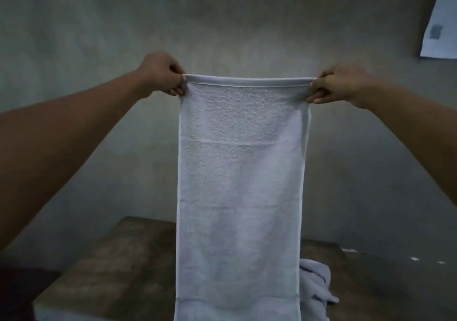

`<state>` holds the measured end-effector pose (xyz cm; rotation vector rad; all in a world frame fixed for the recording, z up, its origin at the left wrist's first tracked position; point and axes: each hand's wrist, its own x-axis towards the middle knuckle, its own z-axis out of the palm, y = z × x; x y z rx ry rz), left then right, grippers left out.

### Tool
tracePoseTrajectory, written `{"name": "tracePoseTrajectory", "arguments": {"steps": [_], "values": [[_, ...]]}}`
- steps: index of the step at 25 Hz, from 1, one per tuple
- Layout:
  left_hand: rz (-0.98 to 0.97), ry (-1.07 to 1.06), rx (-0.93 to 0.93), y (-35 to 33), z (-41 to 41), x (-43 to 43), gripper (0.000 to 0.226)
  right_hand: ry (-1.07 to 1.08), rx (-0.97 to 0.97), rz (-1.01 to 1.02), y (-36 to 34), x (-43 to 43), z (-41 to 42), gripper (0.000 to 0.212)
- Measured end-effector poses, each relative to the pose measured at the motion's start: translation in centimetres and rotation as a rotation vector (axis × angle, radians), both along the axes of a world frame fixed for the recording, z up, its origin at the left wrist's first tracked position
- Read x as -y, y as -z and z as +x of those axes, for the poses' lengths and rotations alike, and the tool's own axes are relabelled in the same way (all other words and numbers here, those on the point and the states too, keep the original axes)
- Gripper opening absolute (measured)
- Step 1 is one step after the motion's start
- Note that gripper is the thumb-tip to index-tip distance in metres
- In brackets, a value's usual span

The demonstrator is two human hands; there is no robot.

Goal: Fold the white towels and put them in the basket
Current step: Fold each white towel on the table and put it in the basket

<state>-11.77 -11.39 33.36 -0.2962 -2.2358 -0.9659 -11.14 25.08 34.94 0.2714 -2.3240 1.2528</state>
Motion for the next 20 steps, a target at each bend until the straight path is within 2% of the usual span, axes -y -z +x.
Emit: {"name": "tracePoseTrajectory", "arguments": {"steps": [4,8,11,16,20], "values": [[-0.083,-0.073,-0.061,3.8,-4.9,-0.4,0.012,0.023,0.069,0.01,4.2,-0.3,-4.7,0.019],[-0.049,-0.174,-0.256,7.4,-9.1,-1.2,0.012,0.089,-0.057,0.021,8.0,-0.6,-9.7,0.02],[-0.033,-0.16,-0.375,11.5,-10.1,-1.5,0.01,0.11,-0.097,0.013,11.0,-0.6,-11.2,0.017],[-0.16,-0.091,-0.119,24.2,-8.9,-0.7,0.006,0.026,0.102,0.17,22.1,-1.2,-9.5,0.023],[-0.064,-0.036,0.068,35.0,-6.3,-1.6,0.005,0.009,0.229,0.203,31.8,-1.7,-6.9,0.019]]}}
